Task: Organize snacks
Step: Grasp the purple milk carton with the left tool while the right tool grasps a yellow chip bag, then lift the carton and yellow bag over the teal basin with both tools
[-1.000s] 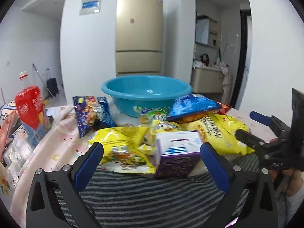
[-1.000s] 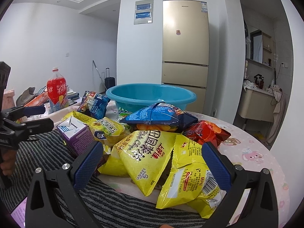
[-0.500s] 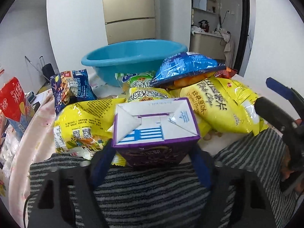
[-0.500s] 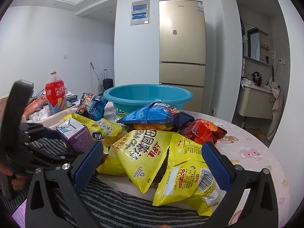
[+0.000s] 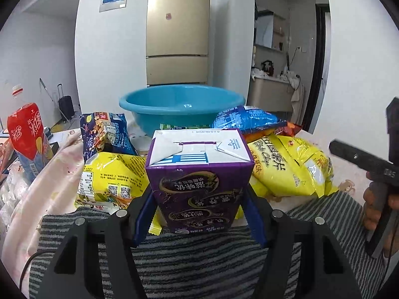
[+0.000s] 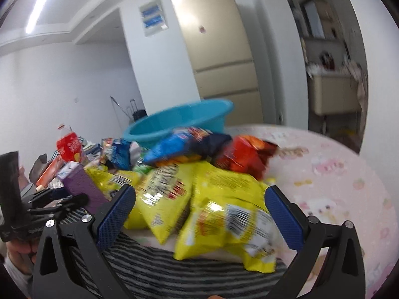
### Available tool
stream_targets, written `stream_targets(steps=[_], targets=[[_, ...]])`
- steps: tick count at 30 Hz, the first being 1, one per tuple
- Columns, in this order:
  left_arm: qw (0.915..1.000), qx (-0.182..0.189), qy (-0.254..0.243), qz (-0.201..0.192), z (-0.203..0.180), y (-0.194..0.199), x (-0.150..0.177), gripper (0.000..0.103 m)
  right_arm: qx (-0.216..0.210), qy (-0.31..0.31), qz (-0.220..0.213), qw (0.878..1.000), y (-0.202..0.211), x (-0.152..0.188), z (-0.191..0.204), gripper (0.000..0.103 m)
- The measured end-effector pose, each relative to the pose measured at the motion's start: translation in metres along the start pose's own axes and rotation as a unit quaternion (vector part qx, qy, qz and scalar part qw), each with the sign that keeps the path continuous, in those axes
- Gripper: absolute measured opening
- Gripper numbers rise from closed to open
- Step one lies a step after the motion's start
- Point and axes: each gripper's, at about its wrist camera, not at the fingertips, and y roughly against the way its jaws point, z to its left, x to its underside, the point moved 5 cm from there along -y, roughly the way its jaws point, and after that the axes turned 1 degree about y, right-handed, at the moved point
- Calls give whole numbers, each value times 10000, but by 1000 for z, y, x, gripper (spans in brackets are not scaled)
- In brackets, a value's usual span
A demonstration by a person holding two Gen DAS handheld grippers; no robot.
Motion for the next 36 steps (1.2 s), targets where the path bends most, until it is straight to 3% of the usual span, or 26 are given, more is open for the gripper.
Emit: stream_targets(steps=[4,10,16,17,20,23,30,34,36], targets=[[9999,-28,-91,-123,-4,6,0,67,151,-178,576,9981,-19,7,-21,103],[9995,-46,-220,-241,-9,11,0,67,68,-972,1287,9869,-55,14,-54,103],[9996,-21,-189,-200,-8,10,0,67,-326,-1280,1529,9794,-71,29,-58,103],[9996,-13,-184,-200,-8,10,-1,67,-309,-1262,1489,9803,-69,29,-57,103],[9997,15,-107,-239,-5,12,-3,67,-401,-1152,1298,9840,-64,27,-53,82],[9994,72,37,-343,1,20,-11,67,-516,-1088,1028,9874,-53,22,-49,75],[9959,-14,35,-902,16,64,-72,67,-338,-48,-183,9993,13,-33,-10,75],[9866,-347,-292,-1566,14,94,-131,67,-262,752,-1085,9909,53,-87,34,75],[9841,-326,-377,-1706,10,101,-151,67,-381,958,-1365,9853,65,-113,52,75]])
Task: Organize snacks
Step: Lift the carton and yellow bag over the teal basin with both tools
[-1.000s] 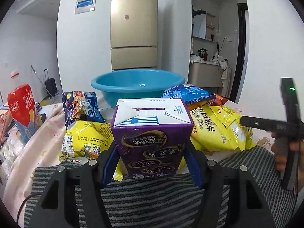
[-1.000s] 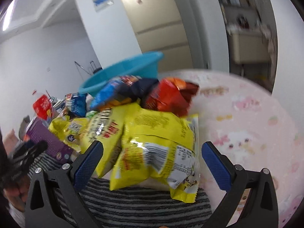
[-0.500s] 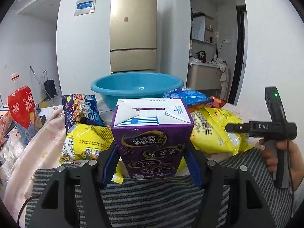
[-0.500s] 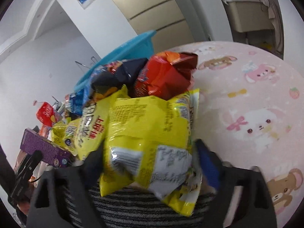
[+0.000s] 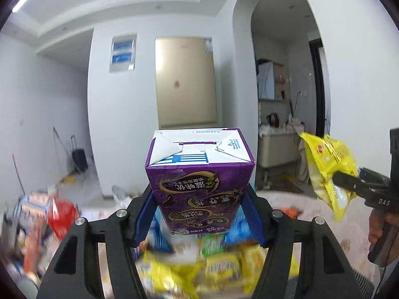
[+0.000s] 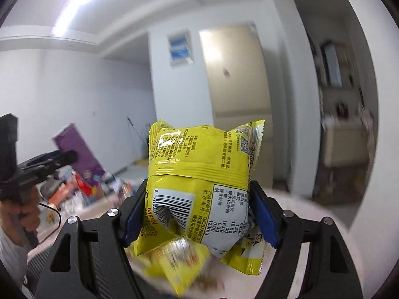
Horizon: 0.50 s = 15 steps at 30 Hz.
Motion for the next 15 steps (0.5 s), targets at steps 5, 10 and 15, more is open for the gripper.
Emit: stream_targets(steps=[5,10,15], targets=[[9989,-82,-201,-404,-8,-4,-51,67,-189,234,-641,9975,-6,-74,28,75],[9969,172,-37,-767,-16,-7,-91,67,-598,-131,-794,9950,-28,-123,43,75],[9943,118,-23,-1059,-16,-19,-113,67,-443,154,-1166,9921,-42,-149,62,75]])
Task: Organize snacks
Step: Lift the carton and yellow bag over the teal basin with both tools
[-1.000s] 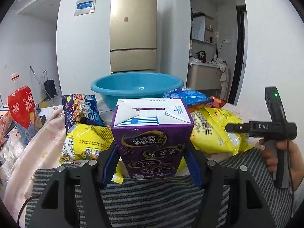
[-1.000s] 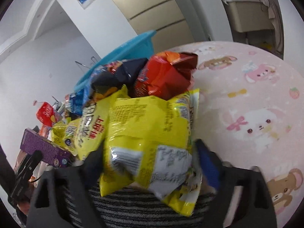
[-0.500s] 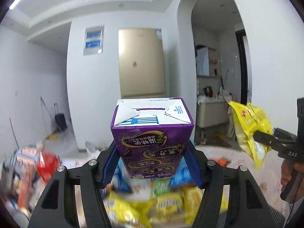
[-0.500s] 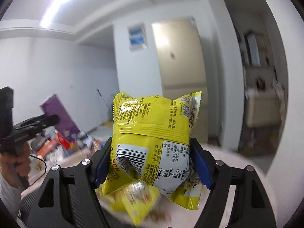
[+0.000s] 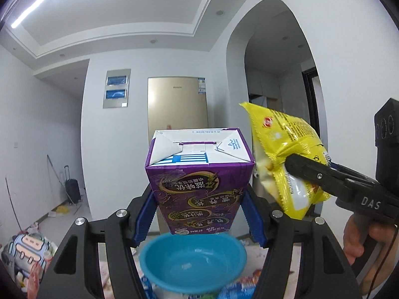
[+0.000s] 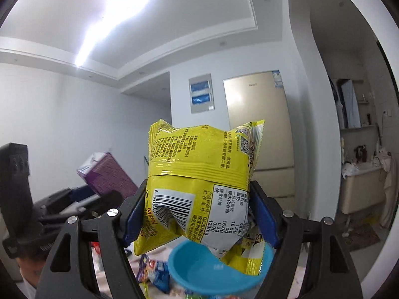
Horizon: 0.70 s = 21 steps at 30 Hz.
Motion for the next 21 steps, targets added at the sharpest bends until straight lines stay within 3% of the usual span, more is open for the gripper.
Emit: stream_targets(steps=[2,4,8,15,21], targets=[[9998,-180,-25,-48,6,-8,-1,67,73,56,-236,9997,-8,2,-2,75],[9997,-242,2,24,11,-25,5,67,466,264,-442,9976,-13,8,-4,75],[9990,-338,-61,295,23,-58,25,67,502,180,-189,9984,-44,29,-9,75],[9944,-486,79,935,37,-122,81,67,311,-110,658,9973,-92,97,-32,76],[9858,-528,190,1583,51,-162,121,66,201,-362,1594,9863,-124,147,-54,75]])
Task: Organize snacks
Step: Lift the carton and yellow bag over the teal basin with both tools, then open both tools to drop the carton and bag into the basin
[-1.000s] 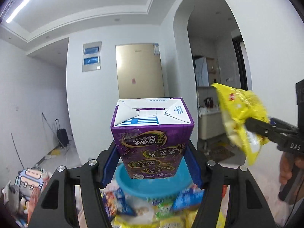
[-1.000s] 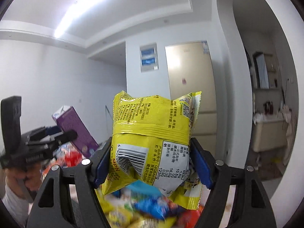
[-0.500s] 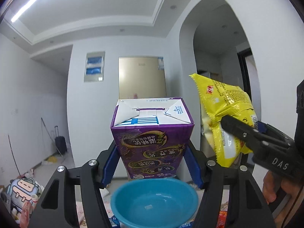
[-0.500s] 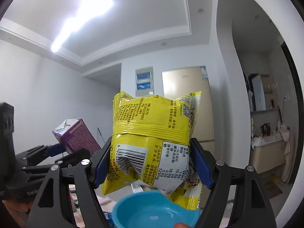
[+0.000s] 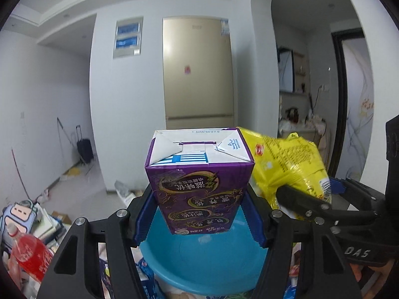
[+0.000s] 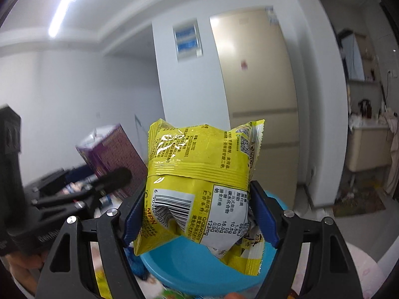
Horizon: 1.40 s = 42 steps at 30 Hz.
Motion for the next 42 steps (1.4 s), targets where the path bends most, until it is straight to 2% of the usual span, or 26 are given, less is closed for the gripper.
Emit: stream_targets(steps=[2,6,10,18,22,29,30,31,32,33,35,37,39,42], targets=[[9998,19,41,203,2,-17,10,66,110,-50,260,9996,-10,13,-7,75],[9979,94,169,613,7,-47,24,66,-71,-460,767,9960,-36,35,-24,76],[9955,153,141,924,3,-68,41,66,-43,-741,1193,9901,-52,58,-37,76],[9929,98,49,1188,-6,-95,57,67,173,-949,1672,9812,-61,80,-50,76],[9915,271,230,1253,-5,-88,64,67,249,-910,1629,9821,-59,69,-52,76],[9915,221,304,1245,2,-86,61,71,175,-935,1438,9850,-46,57,-48,80],[9913,190,323,1261,3,-85,62,80,163,-944,1407,9854,-46,53,-50,81],[9910,24,349,1296,7,-86,62,94,164,-958,1373,9858,-44,51,-50,82],[9908,-116,379,1291,13,-86,63,100,162,-1008,1320,9860,-41,48,-51,89],[9924,-83,465,1139,16,-83,60,103,118,-1102,1258,9858,-40,43,-53,97],[9923,195,701,1003,21,-78,56,103,-21,-1307,1114,9851,-35,38,-59,103],[9888,432,992,1031,27,-74,52,103,-65,-1398,1012,9850,-27,31,-60,103],[9875,483,1136,985,32,-69,47,103,-42,-1335,938,9866,-20,24,-59,103],[9896,408,1098,838,36,-55,36,103,-63,-1194,772,9898,-6,10,-52,103]])
